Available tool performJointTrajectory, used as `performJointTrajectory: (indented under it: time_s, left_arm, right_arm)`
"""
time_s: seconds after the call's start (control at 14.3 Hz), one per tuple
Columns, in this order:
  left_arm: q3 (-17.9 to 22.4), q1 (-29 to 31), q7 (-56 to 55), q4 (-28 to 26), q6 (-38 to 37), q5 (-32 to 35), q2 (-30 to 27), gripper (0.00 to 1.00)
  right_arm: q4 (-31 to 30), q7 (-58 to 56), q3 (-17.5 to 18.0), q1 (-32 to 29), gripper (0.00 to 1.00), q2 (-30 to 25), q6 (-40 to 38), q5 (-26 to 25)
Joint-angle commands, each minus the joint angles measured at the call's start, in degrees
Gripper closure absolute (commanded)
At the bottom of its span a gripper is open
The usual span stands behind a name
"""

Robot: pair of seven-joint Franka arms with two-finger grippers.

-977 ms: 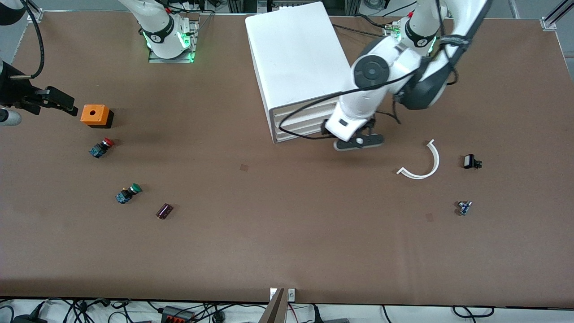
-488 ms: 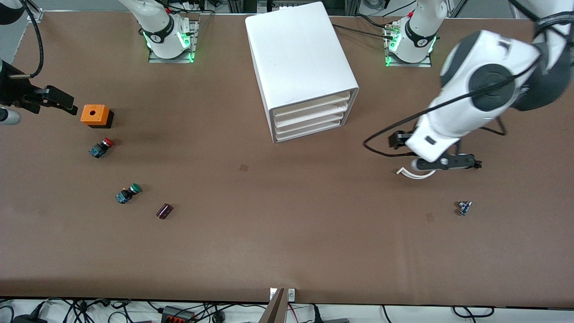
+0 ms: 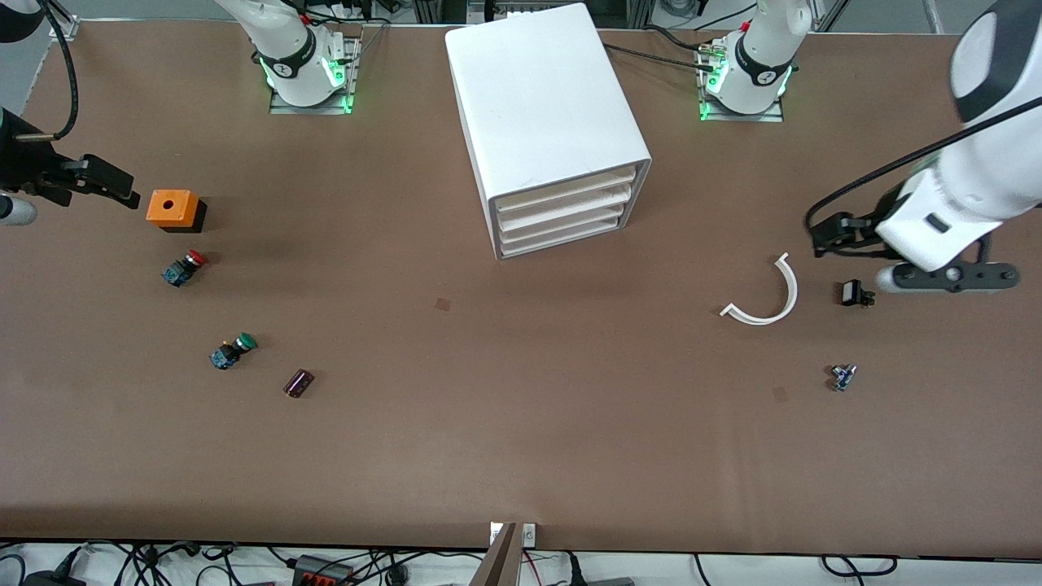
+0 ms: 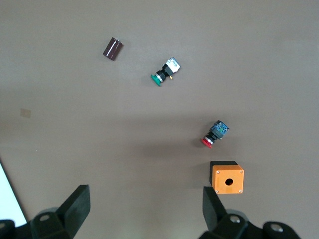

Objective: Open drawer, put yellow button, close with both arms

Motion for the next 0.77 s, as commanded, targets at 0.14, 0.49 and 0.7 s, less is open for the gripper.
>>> performJointTrajectory:
  time_s: [0.14, 0.49, 0.7]
  left_arm:
    - [12.6, -7.4, 10.1, -16.7, 14.9, -2.3, -12.3, 0.0]
    - [12.1, -7.6, 10.8, -15.3, 9.8, -2.0, -12.6, 0.0]
    - [12.0, -7.8, 10.9, -14.7, 9.5, -1.7, -12.2, 0.0]
  right_arm:
    - [-2.1, -0.8, 0.0, 0.2, 0.0, -2.0, 0.6, -0.7]
    - [-2.3, -0.8, 0.0, 0.2, 0.0, -2.0, 2.4, -0.7]
    - [-2.3, -0.9, 0.0, 0.1, 0.0, -2.0, 2.4, -0.7]
